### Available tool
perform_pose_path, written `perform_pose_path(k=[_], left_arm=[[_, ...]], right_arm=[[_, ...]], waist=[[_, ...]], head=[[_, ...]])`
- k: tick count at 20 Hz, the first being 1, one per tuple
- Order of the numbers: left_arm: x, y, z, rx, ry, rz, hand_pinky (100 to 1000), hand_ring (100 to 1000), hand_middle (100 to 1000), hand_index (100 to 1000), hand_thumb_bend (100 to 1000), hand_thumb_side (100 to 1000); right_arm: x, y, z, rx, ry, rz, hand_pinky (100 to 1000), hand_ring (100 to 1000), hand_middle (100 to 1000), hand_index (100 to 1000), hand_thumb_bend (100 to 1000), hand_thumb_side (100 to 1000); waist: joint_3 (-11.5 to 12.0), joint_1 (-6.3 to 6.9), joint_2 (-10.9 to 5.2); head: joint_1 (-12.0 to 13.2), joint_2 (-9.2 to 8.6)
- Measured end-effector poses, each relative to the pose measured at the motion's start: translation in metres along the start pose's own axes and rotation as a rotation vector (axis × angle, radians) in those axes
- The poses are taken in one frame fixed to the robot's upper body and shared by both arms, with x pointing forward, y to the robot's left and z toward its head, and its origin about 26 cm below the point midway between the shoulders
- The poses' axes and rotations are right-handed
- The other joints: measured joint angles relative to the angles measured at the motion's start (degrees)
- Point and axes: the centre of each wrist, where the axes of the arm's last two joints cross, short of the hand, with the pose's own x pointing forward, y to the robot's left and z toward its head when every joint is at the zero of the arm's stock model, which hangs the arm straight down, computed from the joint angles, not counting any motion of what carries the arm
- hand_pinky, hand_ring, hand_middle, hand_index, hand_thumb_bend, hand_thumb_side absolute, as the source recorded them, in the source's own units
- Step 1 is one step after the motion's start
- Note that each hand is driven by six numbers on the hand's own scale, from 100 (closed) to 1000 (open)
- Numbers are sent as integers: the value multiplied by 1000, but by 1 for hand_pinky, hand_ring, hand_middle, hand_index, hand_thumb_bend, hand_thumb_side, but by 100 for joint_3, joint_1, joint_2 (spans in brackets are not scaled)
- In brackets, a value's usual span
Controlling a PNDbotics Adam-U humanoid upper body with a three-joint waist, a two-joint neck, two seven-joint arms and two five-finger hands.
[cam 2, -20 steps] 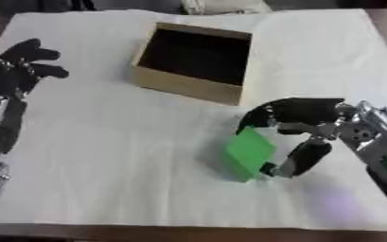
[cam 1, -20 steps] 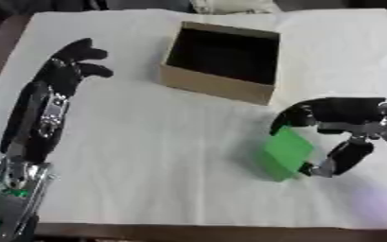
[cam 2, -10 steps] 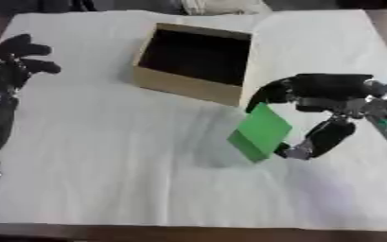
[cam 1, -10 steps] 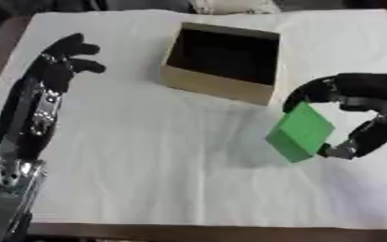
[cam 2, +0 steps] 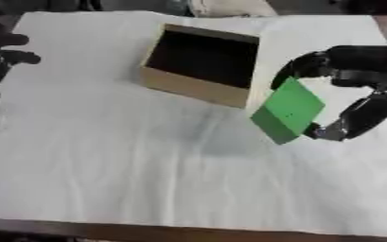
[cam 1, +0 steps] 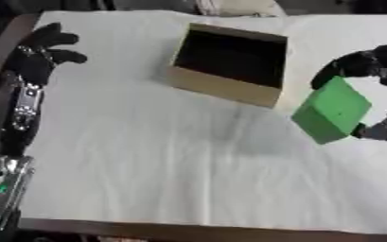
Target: Pick up objects on the table and place them in the box.
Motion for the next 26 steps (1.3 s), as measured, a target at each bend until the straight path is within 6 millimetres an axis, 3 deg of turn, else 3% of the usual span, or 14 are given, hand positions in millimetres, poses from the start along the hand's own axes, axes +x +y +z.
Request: perform_pose_path(k=[6,16,26], left_arm=[[3,-7,-8,-32,-45,34,825,695,752,914,100,903],[10,-30,-22,-131,-104,145,826,694,752,914,100,908],[17,-48,-32,-214,-145,233,826,693,752,914,100,911]], right_arm=[[-25,-12,22,-48,106,-24,938,909,834,610,100,249],[-71,-16,56,-111,293,-72,932,909,829,607,100,217],[-107,5,63,-164,393,-154,921,908,823,605,100,203]], waist=[[288,-56,5],[1025,-146,11],[1527,-210,49]], head=[[-216,-126],[-762,-176],[-1228,-165]])
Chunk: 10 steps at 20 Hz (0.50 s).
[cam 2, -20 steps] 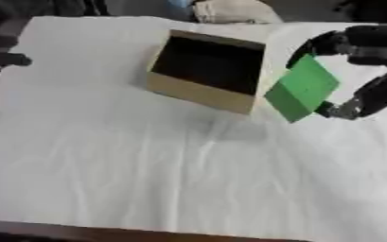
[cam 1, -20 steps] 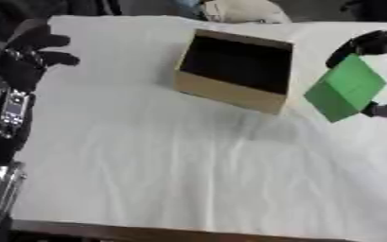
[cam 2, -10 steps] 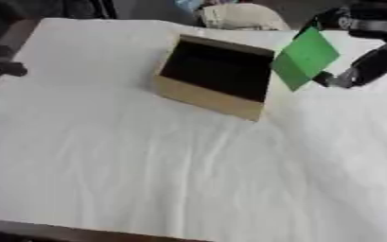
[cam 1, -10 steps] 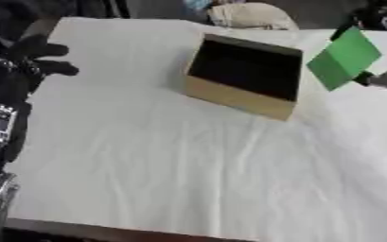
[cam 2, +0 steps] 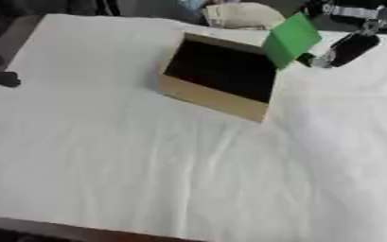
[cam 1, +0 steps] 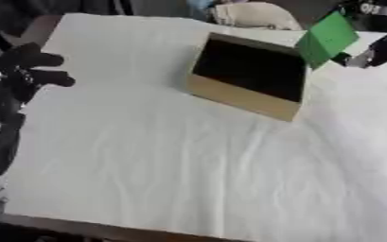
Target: Pick up objects on the table and place them in the box.
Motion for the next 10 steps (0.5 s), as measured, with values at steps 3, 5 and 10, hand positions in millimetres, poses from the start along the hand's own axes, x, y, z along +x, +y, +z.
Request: perform_pose_path(k=[3,5,10], left_arm=[[0,-3,-3,-16,-9,19,826,693,752,914,100,913],[1,-5,-5,-26,-13,31,825,693,751,914,100,913],[1,-8,-8,-37,-20,54,823,690,749,913,100,914]], right_arm=[[-7,6,-3,-30,25,-22,923,911,829,610,100,160],[-10,11,-7,-48,47,-26,924,915,836,621,100,175],[-10,19,-21,-83,86,-13,931,925,851,655,100,199]], waist=[[77,-4,34],[117,-9,49],[165,-24,73]], head=[[-111,4],[-178,5],[-264,5]])
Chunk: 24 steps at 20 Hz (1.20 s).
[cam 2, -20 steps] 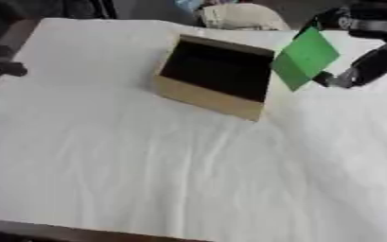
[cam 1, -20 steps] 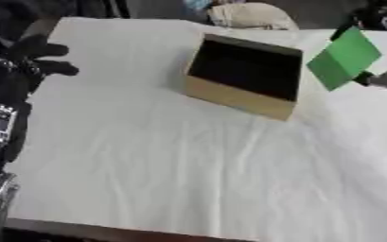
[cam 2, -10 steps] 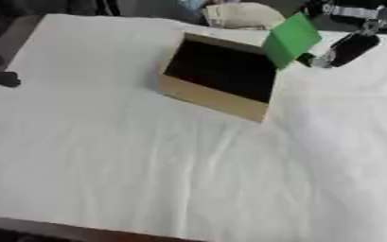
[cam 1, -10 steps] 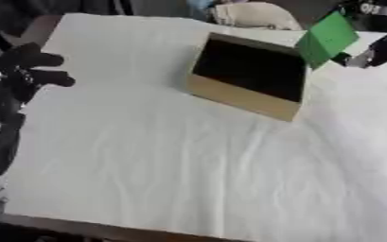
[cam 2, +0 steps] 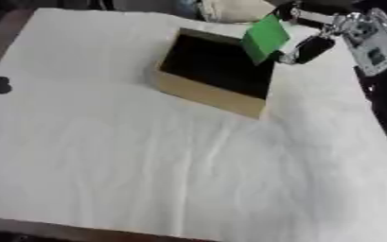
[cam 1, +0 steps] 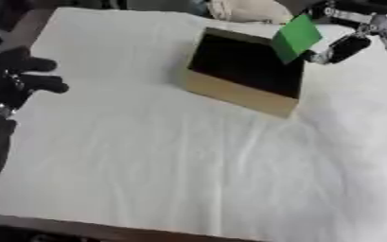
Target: Pick up objects on the table and place them in the box.
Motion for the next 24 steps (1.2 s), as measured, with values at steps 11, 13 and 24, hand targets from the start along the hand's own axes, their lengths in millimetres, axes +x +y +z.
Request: perform_pose_path(k=[11,13,24], left_arm=[[0,-3,-4,-7,-9,24,822,690,749,913,100,913],[1,-4,-5,-10,-10,25,821,690,749,913,100,913],[1,-5,-6,-7,-16,32,821,689,749,913,100,914]], right_arm=[[9,14,-19,-44,156,88,933,928,864,790,100,311],[11,16,-21,-70,172,108,941,933,874,833,100,338],[32,16,-34,-97,93,335,984,963,931,994,388,430]], waist=[[73,-2,16],[72,-4,23],[33,-8,56]], head=[[-99,-2],[-108,-2],[-114,-2]])
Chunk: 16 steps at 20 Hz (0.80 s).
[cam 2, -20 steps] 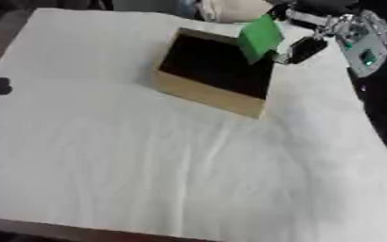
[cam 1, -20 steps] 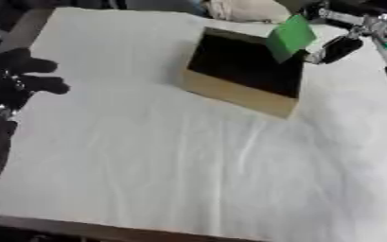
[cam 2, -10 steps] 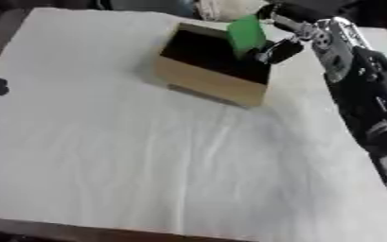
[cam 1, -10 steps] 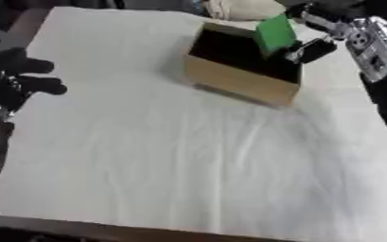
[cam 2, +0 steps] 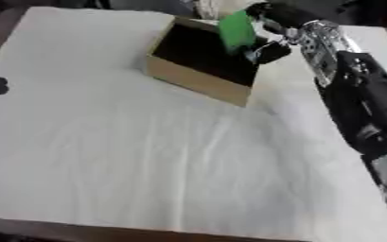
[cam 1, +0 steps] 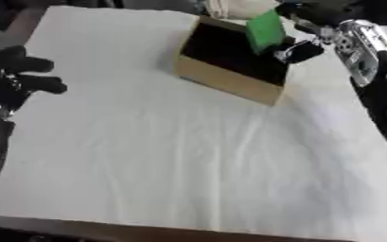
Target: Pick up objects on the table and place them in the box.
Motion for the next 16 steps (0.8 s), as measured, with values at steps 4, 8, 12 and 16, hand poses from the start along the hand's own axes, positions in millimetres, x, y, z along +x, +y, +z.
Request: perform_pose_path(k=[4,8,12,16], left_arm=[[0,0,0,0,0,0,820,689,749,913,100,913],[0,0,0,0,0,0,820,689,750,913,100,913],[0,0,0,0,0,0,819,689,750,913,100,912],[0,0,0,1,0,1,820,689,750,913,100,913]], right_arm=[[12,-13,-3,-76,-82,124,996,966,945,1000,499,487],[26,-28,-4,-191,-160,255,1000,968,951,1000,514,544],[36,-41,-3,-280,-220,368,1000,974,962,1000,530,589],[40,-47,-2,-318,-253,419,1000,974,966,1000,534,585]], waist=[[-33,-4,4],[-55,-4,4],[-71,-7,4],[-101,-7,3]], head=[[5,1],[8,1],[11,4],[18,43]])
